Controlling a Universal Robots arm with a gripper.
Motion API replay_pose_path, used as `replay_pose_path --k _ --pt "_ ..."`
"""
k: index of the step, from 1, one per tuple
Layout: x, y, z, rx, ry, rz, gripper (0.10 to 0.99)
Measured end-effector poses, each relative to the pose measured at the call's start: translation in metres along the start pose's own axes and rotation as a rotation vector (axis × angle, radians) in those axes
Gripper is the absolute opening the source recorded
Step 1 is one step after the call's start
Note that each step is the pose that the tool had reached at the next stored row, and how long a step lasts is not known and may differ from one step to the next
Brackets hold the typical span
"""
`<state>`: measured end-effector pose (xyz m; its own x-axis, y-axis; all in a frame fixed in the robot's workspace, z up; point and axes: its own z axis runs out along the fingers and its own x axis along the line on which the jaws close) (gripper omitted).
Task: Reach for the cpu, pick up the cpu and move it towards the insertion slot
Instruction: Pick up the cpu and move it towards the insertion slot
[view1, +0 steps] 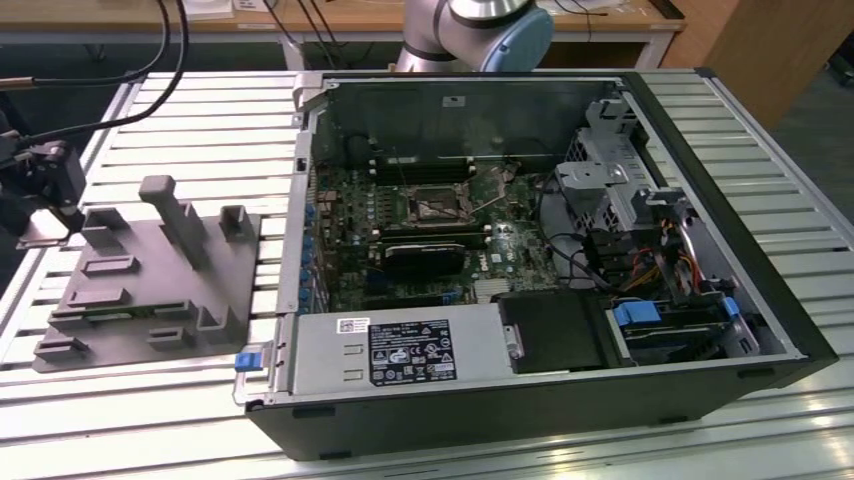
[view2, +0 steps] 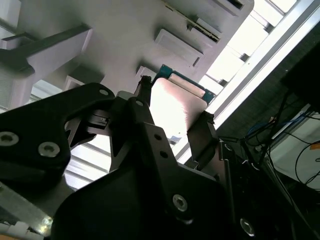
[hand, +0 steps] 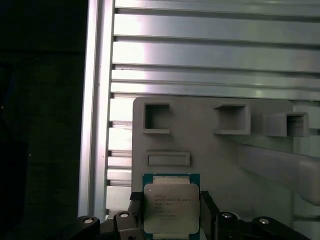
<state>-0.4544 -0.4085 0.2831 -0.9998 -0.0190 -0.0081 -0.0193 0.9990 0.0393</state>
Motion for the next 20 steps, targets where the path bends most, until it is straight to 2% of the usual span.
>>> replay_pose_path --k 12,20 --pt "-0.0002 0.0008 -0.0217 0.0 -0.0003 0.0 0.537" --pt "-0.0003 0.0016 -0.0401 0.0 -0.0003 0.0 0.537"
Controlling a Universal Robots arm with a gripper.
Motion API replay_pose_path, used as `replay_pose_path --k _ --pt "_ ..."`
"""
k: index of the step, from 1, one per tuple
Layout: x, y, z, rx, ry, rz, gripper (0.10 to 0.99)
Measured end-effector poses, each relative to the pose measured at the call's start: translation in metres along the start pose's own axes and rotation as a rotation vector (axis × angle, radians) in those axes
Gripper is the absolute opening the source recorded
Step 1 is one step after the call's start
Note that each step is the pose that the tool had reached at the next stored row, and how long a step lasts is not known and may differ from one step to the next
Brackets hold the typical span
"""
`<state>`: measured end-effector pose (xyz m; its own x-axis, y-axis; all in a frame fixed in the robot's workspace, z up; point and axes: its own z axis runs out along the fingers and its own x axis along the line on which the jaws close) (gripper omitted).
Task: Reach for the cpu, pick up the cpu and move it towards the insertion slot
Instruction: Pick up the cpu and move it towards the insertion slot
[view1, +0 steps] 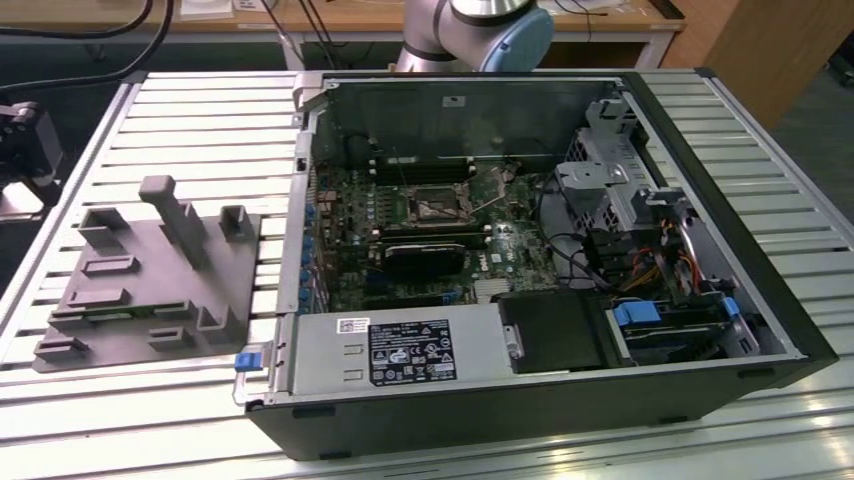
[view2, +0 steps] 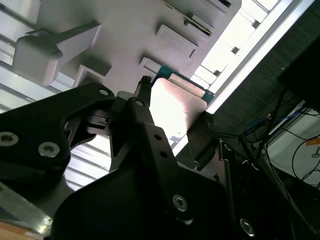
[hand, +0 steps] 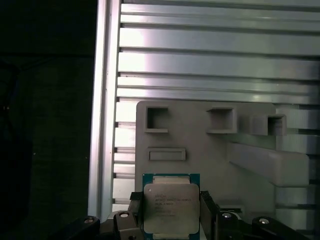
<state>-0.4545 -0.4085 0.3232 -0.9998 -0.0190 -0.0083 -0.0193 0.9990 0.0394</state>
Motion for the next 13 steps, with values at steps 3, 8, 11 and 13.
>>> replay_pose_path --k 3,8,11,13 --pt "-0.0001 0.0003 -0.0072 0.0 -0.0001 0.0 0.537" --pt "-0.0002 0.0007 -0.0189 0.0 -0.0007 0.0 0.537" --pt "-0.0002 0.001 -0.0265 0.0 -0.001 0.0 0.537" --pt "-0.0003 0.0012 -0.0312 0.0 -0.0012 0.0 0.537"
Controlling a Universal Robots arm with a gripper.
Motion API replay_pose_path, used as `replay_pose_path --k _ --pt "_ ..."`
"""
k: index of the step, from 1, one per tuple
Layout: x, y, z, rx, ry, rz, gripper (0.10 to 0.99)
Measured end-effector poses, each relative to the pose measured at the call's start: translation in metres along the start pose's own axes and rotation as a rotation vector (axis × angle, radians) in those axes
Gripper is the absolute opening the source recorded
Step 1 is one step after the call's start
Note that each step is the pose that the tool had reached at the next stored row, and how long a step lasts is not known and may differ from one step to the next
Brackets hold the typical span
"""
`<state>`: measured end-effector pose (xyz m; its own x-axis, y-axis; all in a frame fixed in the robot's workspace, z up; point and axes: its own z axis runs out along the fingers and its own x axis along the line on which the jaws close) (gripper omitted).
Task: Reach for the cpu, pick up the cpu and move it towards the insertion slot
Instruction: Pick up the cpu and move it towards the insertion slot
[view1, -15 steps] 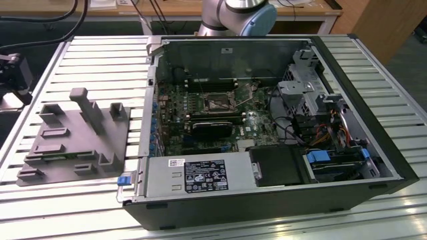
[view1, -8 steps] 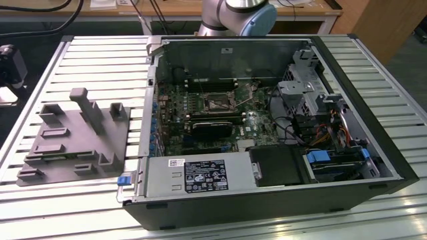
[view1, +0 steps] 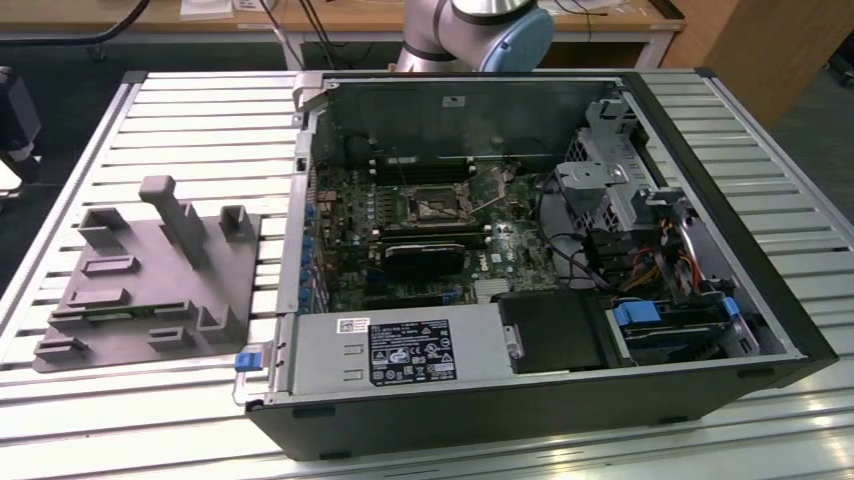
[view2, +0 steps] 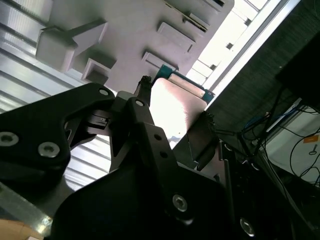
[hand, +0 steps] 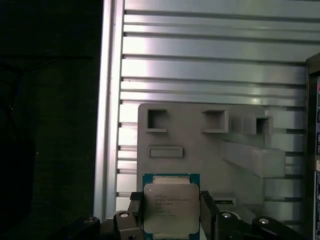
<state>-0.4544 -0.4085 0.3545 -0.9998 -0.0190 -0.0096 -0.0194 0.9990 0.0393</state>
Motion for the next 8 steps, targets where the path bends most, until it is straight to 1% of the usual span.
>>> replay_pose_path --k 8 --pt "-0.0002 0.0007 -0.0183 0.0 -0.0011 0.0 0.537"
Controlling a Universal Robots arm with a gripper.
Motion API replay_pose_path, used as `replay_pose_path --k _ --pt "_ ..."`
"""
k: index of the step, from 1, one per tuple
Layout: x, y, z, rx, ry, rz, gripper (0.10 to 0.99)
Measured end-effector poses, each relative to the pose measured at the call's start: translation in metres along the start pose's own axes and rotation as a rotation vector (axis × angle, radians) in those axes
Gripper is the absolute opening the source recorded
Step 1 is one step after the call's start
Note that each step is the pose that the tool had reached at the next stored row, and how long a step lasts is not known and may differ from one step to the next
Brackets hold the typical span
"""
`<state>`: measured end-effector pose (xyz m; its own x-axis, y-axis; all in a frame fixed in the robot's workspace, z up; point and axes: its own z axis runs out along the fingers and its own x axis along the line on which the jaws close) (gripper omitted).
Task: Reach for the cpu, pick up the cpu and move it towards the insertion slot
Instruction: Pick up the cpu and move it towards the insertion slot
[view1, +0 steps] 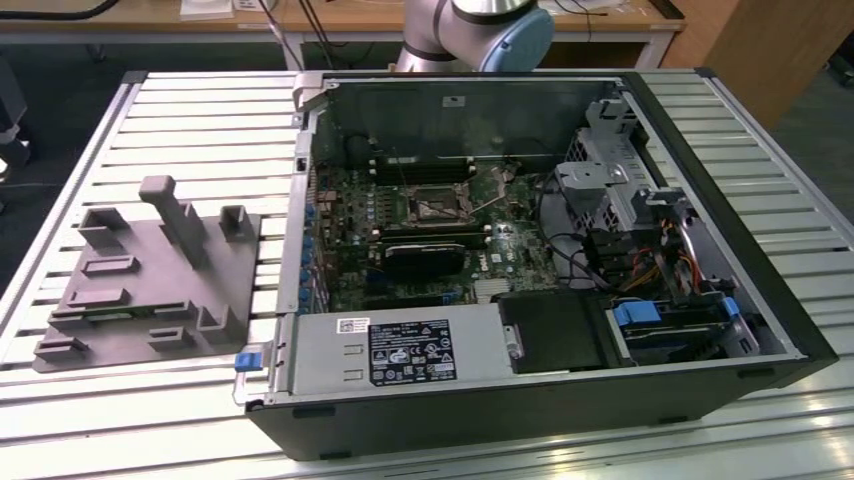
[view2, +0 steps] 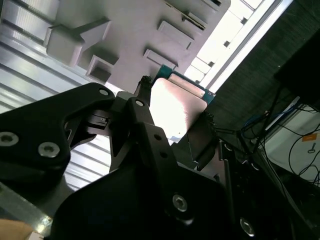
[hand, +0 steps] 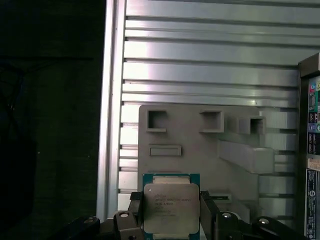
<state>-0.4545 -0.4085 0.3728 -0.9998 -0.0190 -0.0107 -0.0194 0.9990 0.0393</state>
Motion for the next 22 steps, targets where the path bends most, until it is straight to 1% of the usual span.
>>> replay_pose_path --k 5,8,15,18,22 --pt "-0.0001 0.0004 -0.0102 0.0 -0.0004 0.0 0.537" --pt "-0.0002 0.0006 -0.0145 0.0 -0.0005 0.0 0.537" --pt "-0.0007 0.0007 -0.0151 0.0 -0.0003 0.0 0.537" --pt "-0.0036 0.0005 -0.0148 0.0 -0.0006 0.0 0.537" --pt "-0.0097 0.0004 -0.0148 0.0 -0.0005 0.0 0.537"
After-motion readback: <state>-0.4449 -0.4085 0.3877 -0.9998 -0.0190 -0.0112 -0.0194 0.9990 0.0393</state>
